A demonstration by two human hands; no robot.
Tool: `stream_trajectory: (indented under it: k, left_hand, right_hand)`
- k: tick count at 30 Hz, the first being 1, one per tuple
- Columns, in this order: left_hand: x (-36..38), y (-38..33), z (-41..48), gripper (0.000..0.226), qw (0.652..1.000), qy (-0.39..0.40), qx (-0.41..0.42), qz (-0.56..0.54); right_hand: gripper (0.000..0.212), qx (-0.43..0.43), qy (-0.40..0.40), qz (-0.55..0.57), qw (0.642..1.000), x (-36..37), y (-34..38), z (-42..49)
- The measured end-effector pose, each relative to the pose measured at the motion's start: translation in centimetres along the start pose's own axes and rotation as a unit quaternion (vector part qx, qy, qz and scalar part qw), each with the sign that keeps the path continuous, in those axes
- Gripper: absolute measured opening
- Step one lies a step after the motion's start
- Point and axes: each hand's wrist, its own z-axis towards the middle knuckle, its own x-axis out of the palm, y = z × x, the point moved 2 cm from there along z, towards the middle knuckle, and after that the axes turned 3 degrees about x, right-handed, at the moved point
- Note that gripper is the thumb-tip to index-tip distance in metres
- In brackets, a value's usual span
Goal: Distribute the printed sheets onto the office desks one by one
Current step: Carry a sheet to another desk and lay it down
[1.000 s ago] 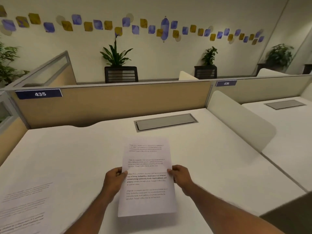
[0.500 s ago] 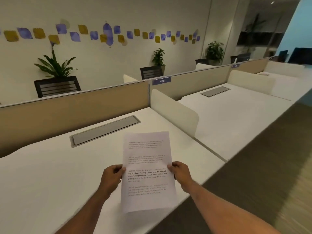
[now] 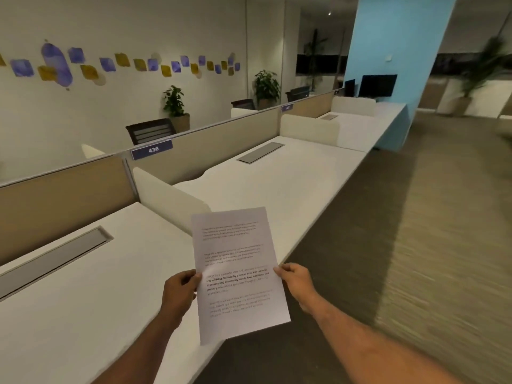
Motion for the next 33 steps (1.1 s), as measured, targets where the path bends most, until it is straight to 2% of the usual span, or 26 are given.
stream_trajectory:
  k: [8, 19, 29, 33]
  left_hand:
    - [12.0, -3.2, 10.7, 0.010, 0.999, 0.042, 0.030, -0.012]
    - [25.5, -7.6, 27.2, 0.011, 0.995, 0.087, 0.016, -0.045]
    - [34.6, -10.0, 38.0, 0.011, 0.997, 0.069, 0.029, -0.022]
    - [39.5, -10.0, 42.1, 0.014, 0.999, 0.038, 0.010, -0.032]
  right_hand:
    - [0.014, -0.007, -0.056, -0.008, 0.998, -8.6, 2.8, 9.4]
    - [0.009, -0.006, -0.124, -0.023, 0.992, -16.6, 9.8, 25.5]
    - [0.006, -0.010, -0.112, -0.035, 0.993, -22.7, 13.6, 40.6]
    - [0.017, -0.016, -0.082, -0.064, 0.994, -26.0, 15.4, 47.9]
